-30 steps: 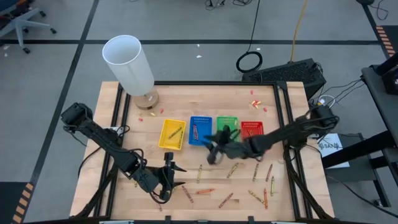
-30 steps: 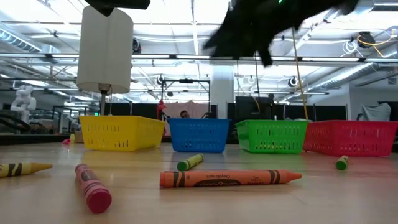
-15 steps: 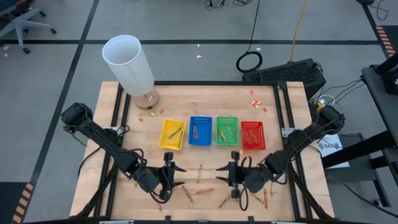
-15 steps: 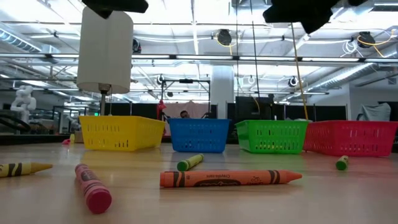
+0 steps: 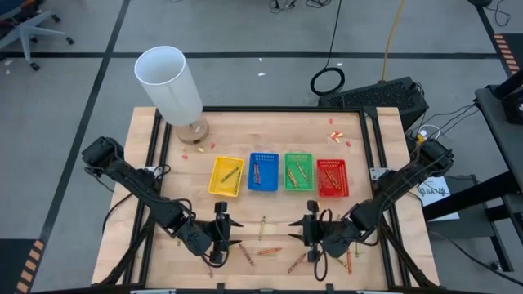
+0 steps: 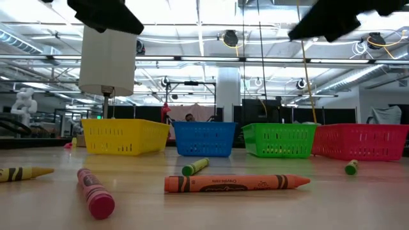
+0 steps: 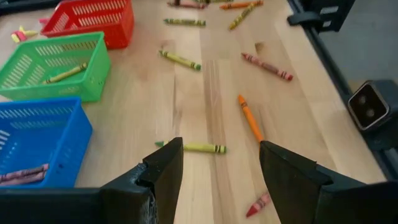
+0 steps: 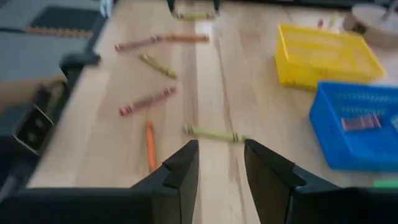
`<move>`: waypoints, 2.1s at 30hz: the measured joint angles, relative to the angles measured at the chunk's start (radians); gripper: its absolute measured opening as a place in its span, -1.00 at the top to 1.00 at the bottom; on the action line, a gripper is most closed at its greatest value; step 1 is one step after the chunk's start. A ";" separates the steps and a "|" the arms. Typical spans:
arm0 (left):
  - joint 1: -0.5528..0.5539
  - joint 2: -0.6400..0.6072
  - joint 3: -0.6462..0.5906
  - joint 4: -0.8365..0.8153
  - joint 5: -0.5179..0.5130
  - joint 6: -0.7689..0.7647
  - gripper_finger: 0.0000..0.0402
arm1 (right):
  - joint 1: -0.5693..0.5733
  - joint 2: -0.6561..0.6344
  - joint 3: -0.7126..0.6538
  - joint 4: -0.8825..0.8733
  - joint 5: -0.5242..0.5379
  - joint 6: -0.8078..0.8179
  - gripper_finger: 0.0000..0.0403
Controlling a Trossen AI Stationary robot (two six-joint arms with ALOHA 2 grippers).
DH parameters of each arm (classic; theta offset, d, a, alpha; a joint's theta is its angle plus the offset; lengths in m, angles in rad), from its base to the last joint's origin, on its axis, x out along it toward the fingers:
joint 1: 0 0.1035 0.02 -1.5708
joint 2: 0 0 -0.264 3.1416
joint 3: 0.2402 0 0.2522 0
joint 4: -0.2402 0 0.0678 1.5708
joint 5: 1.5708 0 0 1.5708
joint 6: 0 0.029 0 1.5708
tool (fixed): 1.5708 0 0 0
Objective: Sort crayons
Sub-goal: Put the green crayon into the yellow bin
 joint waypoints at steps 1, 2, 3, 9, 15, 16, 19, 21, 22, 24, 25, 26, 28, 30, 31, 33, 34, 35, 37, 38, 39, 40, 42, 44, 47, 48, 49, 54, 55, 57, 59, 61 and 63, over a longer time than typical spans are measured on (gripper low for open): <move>-0.001 0.001 0.000 0.002 0.000 0.000 -0.05 | 0.004 0.000 0.000 -0.034 0.000 0.022 0.42; -0.001 0.004 0.000 -0.001 0.001 0.004 -0.05 | 0.007 0.000 0.000 -0.070 0.000 0.047 0.42; -0.002 0.006 0.000 -0.005 0.005 0.007 -0.05 | 0.012 0.000 0.000 -0.107 0.000 0.075 0.42; 0.000 0.007 0.000 -0.007 0.008 0.007 -0.05 | 0.053 0.000 0.000 -0.270 0.006 0.227 0.42; 0.001 0.007 0.000 0.012 0.008 0.008 -0.05 | 0.084 0.000 0.000 -0.328 0.008 0.313 0.42; 0.002 0.007 0.000 0.012 0.008 0.008 -0.05 | 0.087 0.000 0.000 -0.329 0.009 0.318 0.42; 0.004 0.007 0.000 0.000 0.022 0.008 -0.05 | 0.089 0.000 0.000 -0.329 0.036 0.357 0.42; 0.005 0.007 0.000 -0.021 0.023 0.006 -0.05 | 0.088 0.000 0.000 -0.329 0.080 0.388 0.42; 0.004 0.007 0.000 -0.039 0.016 -0.013 -0.05 | 0.088 0.000 0.000 -0.329 0.097 0.399 0.42; 0.004 0.007 0.000 -0.083 -0.014 -0.073 -0.05 | 0.084 0.000 0.000 -0.329 0.132 0.405 0.42; 0.004 0.007 0.000 -0.107 -0.027 -0.100 -0.05 | 0.081 0.000 0.000 -0.329 0.140 0.405 0.42; 0.004 0.007 0.000 -0.131 -0.031 -0.124 -0.05 | 0.077 0.000 0.000 -0.329 0.141 0.405 0.42; 0.005 0.007 0.000 -0.182 -0.031 -0.176 -0.05 | 0.071 0.000 0.000 -0.326 0.139 0.405 0.42; -0.005 0.007 0.000 -0.232 -0.030 -0.244 -0.05 | 0.067 0.000 0.000 -0.315 0.139 0.405 0.42; -0.014 0.007 0.000 -0.252 -0.030 -0.274 -0.05 | 0.067 0.000 0.000 -0.313 0.139 0.405 0.42; -0.034 0.006 0.000 -0.284 -0.027 -0.325 -0.05 | 0.067 0.000 0.000 -0.314 0.141 0.404 0.42; -0.045 0.006 0.000 -0.295 -0.027 -0.343 -0.05 | 0.067 0.000 0.000 -0.313 0.141 0.401 0.42; -0.057 0.006 0.000 -0.302 -0.027 -0.360 -0.05 | 0.067 0.000 0.000 -0.313 0.140 0.400 0.42; -0.080 0.006 0.001 -0.315 -0.027 -0.389 -0.05 | 0.067 0.000 0.000 -0.314 0.140 0.402 0.42; -0.093 0.006 0.001 -0.318 -0.027 -0.405 -0.05 | 0.067 0.000 0.000 -0.313 0.140 0.404 0.42; -0.106 0.006 0.001 -0.320 -0.028 -0.417 -0.05 | 0.067 0.000 0.000 -0.313 0.140 0.404 0.42; -0.117 0.006 0.001 -0.323 -0.032 -0.437 -0.05 | 0.067 0.000 0.000 -0.313 0.140 0.404 0.42; -0.137 0.006 0.001 -0.334 -0.048 -0.479 -0.05 | 0.067 0.000 0.000 -0.308 0.140 0.404 0.42; -0.154 0.006 0.001 -0.342 -0.057 -0.509 -0.05 | 0.067 0.000 0.000 -0.303 0.141 0.404 0.42; -0.175 0.006 -0.011 -0.332 -0.063 -0.517 -0.05 | 0.067 0.000 0.000 -0.292 0.143 0.408 0.42; -0.182 0.006 -0.016 -0.327 -0.069 -0.517 -0.05 | 0.067 0.000 0.000 -0.290 0.143 0.418 0.42; -0.189 0.006 -0.023 -0.317 -0.078 -0.518 -0.05 | 0.067 0.005 0.000 -0.290 0.143 0.435 0.42; -0.193 0.006 -0.054 -0.295 -0.097 -0.543 -0.05 | 0.067 0.055 0.000 -0.291 0.136 0.474 0.42; -0.192 0.006 -0.056 -0.292 -0.098 -0.543 -0.05 | 0.067 0.069 0.000 -0.290 0.136 0.471 0.42; -0.192 0.006 -0.059 -0.293 -0.100 -0.542 -0.05 | 0.067 0.099 0.001 -0.291 0.134 0.459 0.42; -0.191 0.006 -0.059 -0.292 -0.106 -0.542 -0.05 | 0.067 0.122 0.000 -0.290 0.132 0.445 0.42; -0.191 0.006 -0.059 -0.292 -0.125 -0.541 -0.05 | 0.067 0.140 0.000 -0.291 0.131 0.427 0.42; -0.190 0.006 -0.059 -0.291 -0.141 -0.532 -0.05 | 0.067 0.149 0.000 -0.291 0.111 0.391 0.42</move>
